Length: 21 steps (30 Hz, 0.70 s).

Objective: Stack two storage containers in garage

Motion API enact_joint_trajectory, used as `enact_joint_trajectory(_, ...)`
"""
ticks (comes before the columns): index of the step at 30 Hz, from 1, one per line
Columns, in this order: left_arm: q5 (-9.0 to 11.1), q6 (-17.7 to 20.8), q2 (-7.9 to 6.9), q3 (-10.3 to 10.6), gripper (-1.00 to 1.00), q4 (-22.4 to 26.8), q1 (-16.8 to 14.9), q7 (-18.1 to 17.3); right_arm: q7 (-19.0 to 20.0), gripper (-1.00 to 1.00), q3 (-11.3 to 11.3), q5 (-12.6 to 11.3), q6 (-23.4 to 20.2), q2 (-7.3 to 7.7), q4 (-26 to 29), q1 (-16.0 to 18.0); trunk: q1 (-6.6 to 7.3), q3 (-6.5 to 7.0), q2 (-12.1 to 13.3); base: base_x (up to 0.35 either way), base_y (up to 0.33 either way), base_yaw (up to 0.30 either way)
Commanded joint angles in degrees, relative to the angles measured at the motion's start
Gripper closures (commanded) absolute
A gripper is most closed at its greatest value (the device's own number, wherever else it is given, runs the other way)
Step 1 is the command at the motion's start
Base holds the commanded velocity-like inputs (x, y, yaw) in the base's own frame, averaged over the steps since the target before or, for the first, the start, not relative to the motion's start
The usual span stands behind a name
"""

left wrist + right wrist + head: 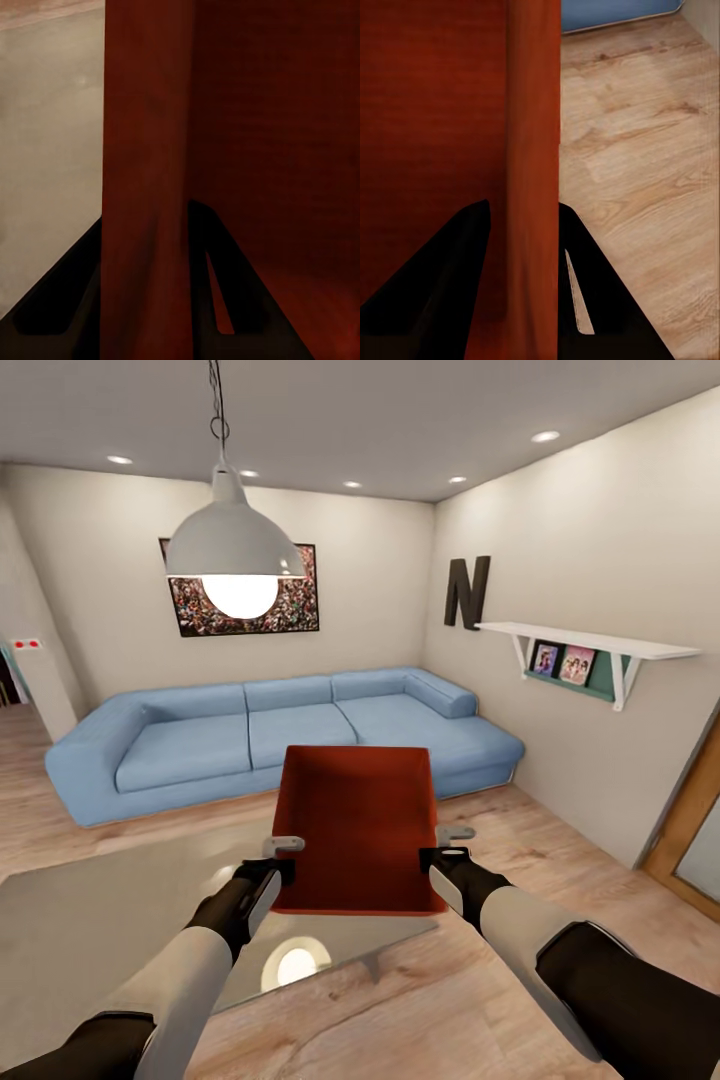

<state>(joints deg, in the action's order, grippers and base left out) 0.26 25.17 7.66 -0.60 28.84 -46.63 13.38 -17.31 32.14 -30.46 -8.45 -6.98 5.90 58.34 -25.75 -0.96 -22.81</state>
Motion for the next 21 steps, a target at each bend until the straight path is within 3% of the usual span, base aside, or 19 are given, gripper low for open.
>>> enact_joint_trajectory(1,0.1,0.4,-0.02,-0.2,1.00,-0.1,0.0,0.3,-5.5,1.00,4.5,1.5,2.0,0.05,0.2,0.0,-0.03,-0.06,-0.1,0.000,0.000,0.287)
enact_joint_trajectory(21,0.1,0.4,-0.02,-0.2,1.00,-0.1,0.0,0.3,-5.5,1.00,4.4,1.5,1.9,0.04,0.1,0.0,-0.03,0.55,-0.1,0.000,0.000,0.287)
